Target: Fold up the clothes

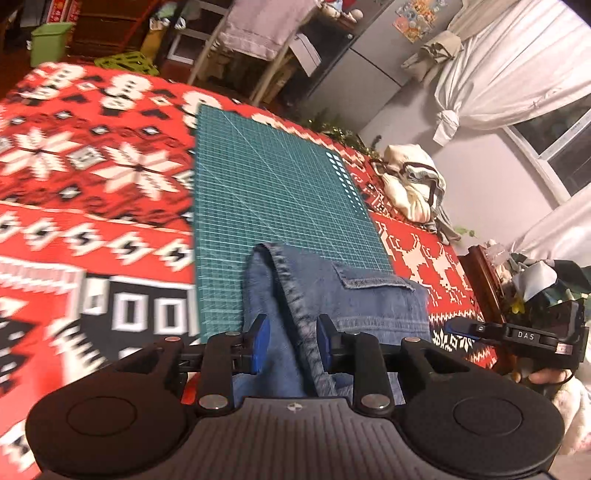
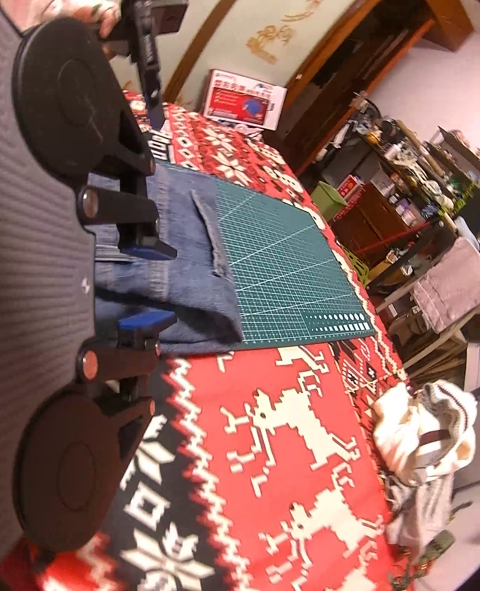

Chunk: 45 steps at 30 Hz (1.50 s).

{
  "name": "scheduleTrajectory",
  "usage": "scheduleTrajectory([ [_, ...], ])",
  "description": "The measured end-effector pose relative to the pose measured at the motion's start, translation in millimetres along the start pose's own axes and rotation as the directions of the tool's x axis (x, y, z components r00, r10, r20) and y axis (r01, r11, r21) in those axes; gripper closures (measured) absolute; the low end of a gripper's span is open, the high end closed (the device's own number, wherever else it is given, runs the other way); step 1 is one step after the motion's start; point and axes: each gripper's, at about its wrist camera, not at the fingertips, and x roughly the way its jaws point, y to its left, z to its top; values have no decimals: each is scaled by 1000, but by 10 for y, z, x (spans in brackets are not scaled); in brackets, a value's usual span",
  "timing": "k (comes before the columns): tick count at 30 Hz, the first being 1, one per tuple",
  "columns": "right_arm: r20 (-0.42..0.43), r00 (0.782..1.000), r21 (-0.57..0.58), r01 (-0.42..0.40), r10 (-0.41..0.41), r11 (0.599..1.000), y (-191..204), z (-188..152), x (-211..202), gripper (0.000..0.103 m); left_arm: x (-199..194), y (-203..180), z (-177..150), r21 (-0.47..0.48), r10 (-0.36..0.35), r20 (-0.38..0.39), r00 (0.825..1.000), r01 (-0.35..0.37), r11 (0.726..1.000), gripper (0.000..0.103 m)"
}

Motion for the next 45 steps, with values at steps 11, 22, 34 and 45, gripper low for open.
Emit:
scheduleTrajectory([
  [11, -39, 993, 200, -101, 111, 974, -285, -5, 537, 73, 562, 190, 158, -192, -69, -26, 997, 63, 979, 77],
  [22, -38, 997, 105, -65, 70, 992, -129, 70, 637, 87, 641, 138, 206, -160, -42, 6, 999, 42, 986, 90],
  [34, 9, 1000, 55, -5, 5, 998, -149, 65, 340, 87, 368, 125, 234, -84, 31, 64, 998, -25, 996, 88],
  [45, 53, 998, 47, -18, 15, 999, -14, 371, 596, 87, 677, -169, 479, 1, 10, 66, 998, -10, 1000, 94],
])
